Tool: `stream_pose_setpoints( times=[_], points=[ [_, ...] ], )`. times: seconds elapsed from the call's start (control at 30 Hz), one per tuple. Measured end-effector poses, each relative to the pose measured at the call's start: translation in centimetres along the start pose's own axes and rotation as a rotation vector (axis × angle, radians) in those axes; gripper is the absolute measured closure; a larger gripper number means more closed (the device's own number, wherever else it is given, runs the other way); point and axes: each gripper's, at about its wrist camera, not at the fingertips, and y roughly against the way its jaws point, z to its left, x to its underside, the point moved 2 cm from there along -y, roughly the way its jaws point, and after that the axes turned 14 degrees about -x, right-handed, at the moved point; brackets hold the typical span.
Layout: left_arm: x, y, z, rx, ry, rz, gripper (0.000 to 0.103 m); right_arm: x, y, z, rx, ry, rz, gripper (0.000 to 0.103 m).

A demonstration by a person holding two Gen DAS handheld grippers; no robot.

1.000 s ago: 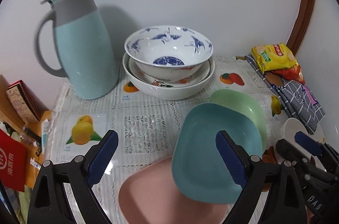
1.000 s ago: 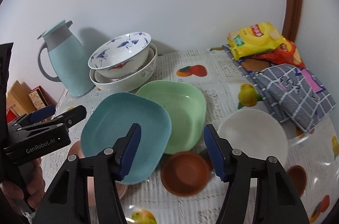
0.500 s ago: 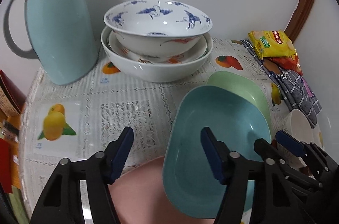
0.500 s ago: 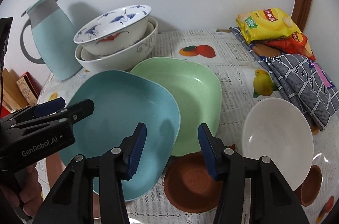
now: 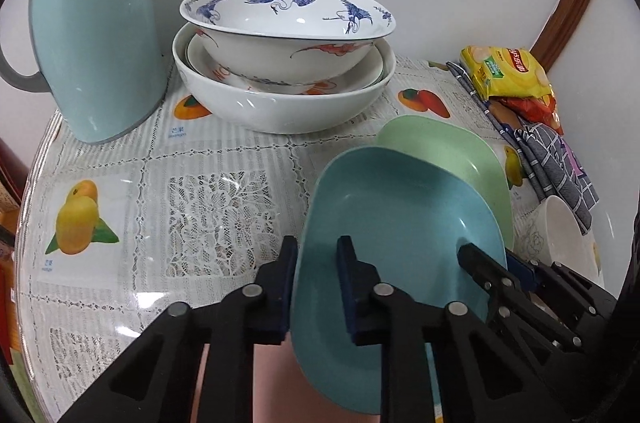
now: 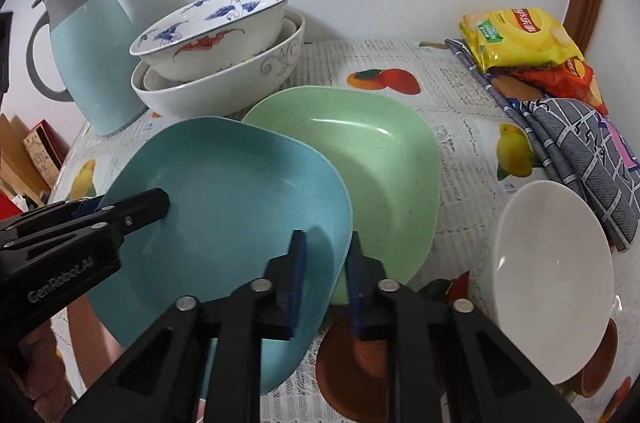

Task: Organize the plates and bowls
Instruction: 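Close the right tool on the light-blue plate rim and lift it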

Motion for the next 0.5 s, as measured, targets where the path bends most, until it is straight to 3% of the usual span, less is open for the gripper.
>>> stream_pose_setpoints(
  times=[0.23,0.5],
  points=[
    [0.4,1.3,-0.1,0.0,-0.011,-0.02,0.094,-0.3,1.5,-0.2,0.026,-0.002,-0.042,0.093],
    [1.1,4.4,-0.2,0.037,0.021,-0.052,0.095,-0.3,5.1,-0.3,-0.011,-0.023,-0.092,0.095]
  ],
)
